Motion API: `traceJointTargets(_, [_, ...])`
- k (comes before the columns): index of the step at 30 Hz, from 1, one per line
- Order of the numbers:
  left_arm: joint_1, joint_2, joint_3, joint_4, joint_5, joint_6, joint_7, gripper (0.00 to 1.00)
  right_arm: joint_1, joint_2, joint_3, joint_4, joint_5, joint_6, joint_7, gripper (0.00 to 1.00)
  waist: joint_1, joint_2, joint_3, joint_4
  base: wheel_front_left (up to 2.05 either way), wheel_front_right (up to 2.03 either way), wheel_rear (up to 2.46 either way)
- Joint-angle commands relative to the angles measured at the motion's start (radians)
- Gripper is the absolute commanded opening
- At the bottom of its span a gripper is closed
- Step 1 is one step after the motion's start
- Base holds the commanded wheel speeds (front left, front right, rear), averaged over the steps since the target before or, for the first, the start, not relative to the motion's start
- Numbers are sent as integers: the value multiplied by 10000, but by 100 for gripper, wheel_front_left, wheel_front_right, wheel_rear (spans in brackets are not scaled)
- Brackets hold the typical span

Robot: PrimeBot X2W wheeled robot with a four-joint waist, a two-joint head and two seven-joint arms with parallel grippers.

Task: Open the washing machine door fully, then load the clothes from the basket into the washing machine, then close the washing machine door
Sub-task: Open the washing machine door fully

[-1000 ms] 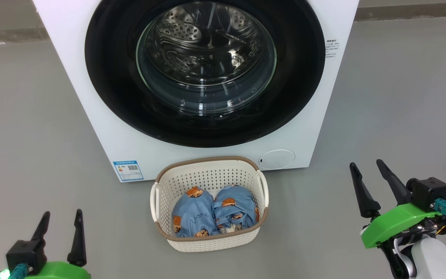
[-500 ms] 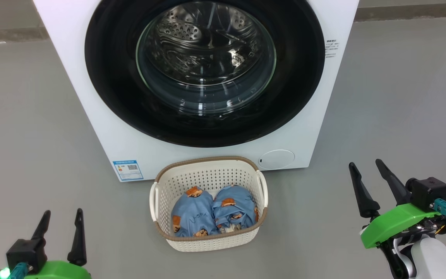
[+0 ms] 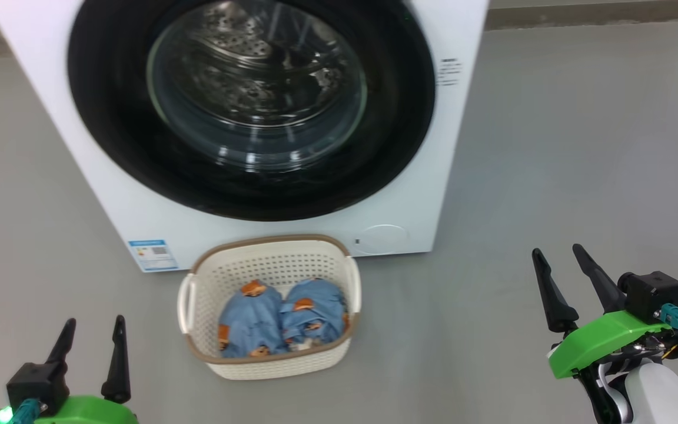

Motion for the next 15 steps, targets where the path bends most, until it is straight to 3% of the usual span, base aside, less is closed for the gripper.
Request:
traceJointTargets(1, [-501,221,391,-275,-76,-12,-107,100,-41,-55,158,-219,-87,16,-29,100,0,0,14,-2,125,121,-246])
traceJointTargets(8, [-556,109,481,-450,-88,37,-107,100,-93,-46,135,-176,-18,16,-93,100,0,0,88,-2,95,91,-186])
traceJointTargets(15, [-572,68,498,-476,-2,49,-107,100,-134,-26,128,-171,-25,16,-107,100,0,0,141,8,38,38,-76])
